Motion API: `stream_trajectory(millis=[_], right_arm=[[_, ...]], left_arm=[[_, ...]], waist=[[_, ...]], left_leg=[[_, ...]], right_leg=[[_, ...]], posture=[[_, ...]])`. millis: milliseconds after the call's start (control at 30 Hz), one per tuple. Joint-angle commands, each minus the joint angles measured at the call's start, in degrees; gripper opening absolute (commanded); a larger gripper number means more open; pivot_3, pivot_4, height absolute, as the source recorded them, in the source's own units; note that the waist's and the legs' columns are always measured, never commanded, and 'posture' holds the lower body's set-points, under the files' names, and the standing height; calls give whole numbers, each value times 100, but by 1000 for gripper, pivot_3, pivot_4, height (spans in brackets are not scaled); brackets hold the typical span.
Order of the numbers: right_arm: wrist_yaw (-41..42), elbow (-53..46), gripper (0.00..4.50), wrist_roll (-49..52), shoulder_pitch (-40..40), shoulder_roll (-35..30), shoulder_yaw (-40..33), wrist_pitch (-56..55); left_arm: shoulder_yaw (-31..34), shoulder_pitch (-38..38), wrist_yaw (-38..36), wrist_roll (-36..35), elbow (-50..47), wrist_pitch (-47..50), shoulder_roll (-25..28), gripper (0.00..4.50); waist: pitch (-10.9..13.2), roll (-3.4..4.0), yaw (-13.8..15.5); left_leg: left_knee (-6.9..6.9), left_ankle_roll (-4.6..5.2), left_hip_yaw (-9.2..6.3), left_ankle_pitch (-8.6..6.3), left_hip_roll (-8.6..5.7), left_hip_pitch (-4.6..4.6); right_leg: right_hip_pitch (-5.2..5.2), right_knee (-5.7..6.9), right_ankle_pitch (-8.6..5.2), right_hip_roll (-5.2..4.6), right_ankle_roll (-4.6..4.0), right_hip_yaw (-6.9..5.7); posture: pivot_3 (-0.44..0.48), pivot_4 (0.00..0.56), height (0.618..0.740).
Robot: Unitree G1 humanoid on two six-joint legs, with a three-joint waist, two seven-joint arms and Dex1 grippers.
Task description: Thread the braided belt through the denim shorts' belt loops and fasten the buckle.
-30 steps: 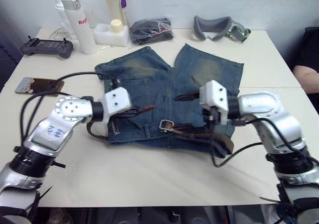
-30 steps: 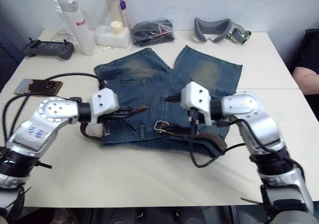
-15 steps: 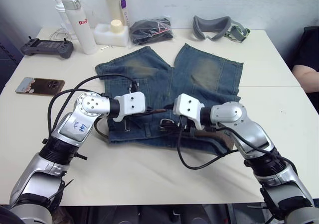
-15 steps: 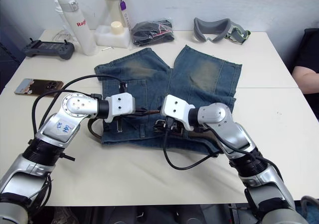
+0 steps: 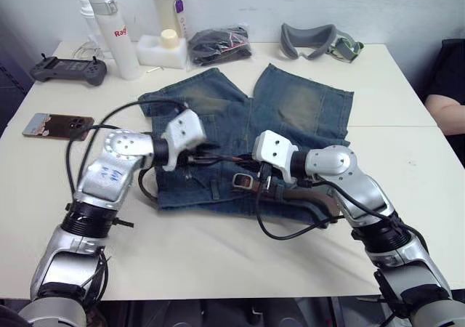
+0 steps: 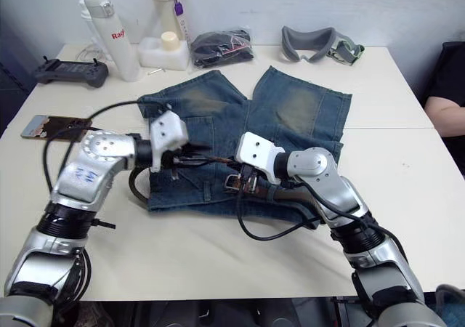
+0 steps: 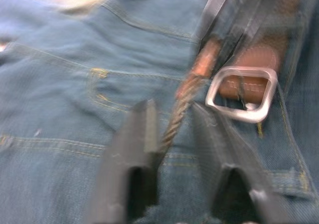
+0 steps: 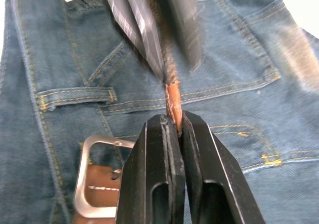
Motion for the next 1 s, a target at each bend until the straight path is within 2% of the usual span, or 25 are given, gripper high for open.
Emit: stream_trajectory(millis=[33,100,133,167,233,300,367,400,467,567,767,867,1000], right_arm=[[-220,224,0,-286,-113,42,-91,-939],[-391,501,0,-568,-159,40,-34,-1736],[-439,598,0,-658,-166,39,-19,-2001],[-508,709,0,-757,-174,42,-5,-2288],[-905,1023,0,-1196,-267,31,52,-3182],[-1245,1301,0,-1552,-355,20,81,-3960],[-1560,1538,0,-1767,-417,59,48,-4580],[-1783,1660,0,-1976,-473,70,62,-4919],[-2098,1843,0,-2255,-554,107,75,-5398],[-2386,1966,0,-2488,-629,148,61,-5779],[-2608,2065,0,-2622,-666,152,-9,-6049],[-2641,2131,0,-2682,-673,108,4,-6131],[-2681,2137,0,-2717,-658,88,-8,-6208]], left_arm=[[1353,-145,414,-1228,-512,2669,289,3261],[2504,-540,347,-2105,-152,4948,410,3969],[2819,-626,401,-2522,28,5497,488,3969],[2872,-529,419,-3193,244,5717,818,3969],[2612,-61,741,-4958,589,5738,1635,3969],[2340,305,1315,-6430,738,5738,2132,3969],[2123,631,2029,-7504,598,5738,2297,3969],[1779,1005,2808,-8425,430,5236,2373,3969],[1373,1418,4194,-9417,336,4370,2080,3969],[1522,1539,5322,-9583,335,3702,1169,3969],[2452,1545,7320,-9583,38,2938,-585,3969],[2733,1464,7816,-9583,-138,2910,-1083,3969],[2885,1341,8291,-9583,-177,2946,-1416,3969]], waist=[[0,0,-8],[1,-2,-15],[4,-6,-10],[4,-6,-17],[3,-6,-79],[3,-6,-127],[4,-7,-116],[4,-7,-107],[3,-7,-117],[5,-12,-94],[2,-19,-77],[2,-20,-74],[2,-20,-33]], left_leg=[[0,-2,0,1,1,2],[0,-8,-1,5,2,2],[1,-12,-5,7,1,0],[4,-14,-8,8,-3,-1],[-2,-15,-6,8,6,6],[-14,-19,-5,8,20,14],[-14,-22,-8,10,17,19],[-11,-23,-10,10,13,19],[-13,-22,-13,10,3,25],[-23,-14,-12,5,-14,84],[-14,-12,-21,4,-15,91],[-10,-12,-20,5,-10,92],[-6,-14,-19,6,-13,96]], right_leg=[[-1,4,0,0,0,3],[-2,7,0,0,0,10],[-3,12,-1,5,0,8],[-4,14,-2,9,0,3],[-3,13,-2,-2,0,11],[-2,15,-6,-18,1,64],[0,23,-9,-28,-1,69],[1,27,-9,-32,-1,69],[6,33,-9,-54,-1,68],[69,25,-11,-72,1,61],[98,0,-11,-63,2,44],[101,-3,-10,-52,2,45],[107,-4,-10,-41,3,49]], posture=[[0,150,739],[0,150,739],[0,150,739],[0,150,739],[0,150,739],[0,150,739],[0,150,739],[0,150,739],[0,150,739],[0,150,739],[0,150,739],[0,150,739],[0,150,739]])
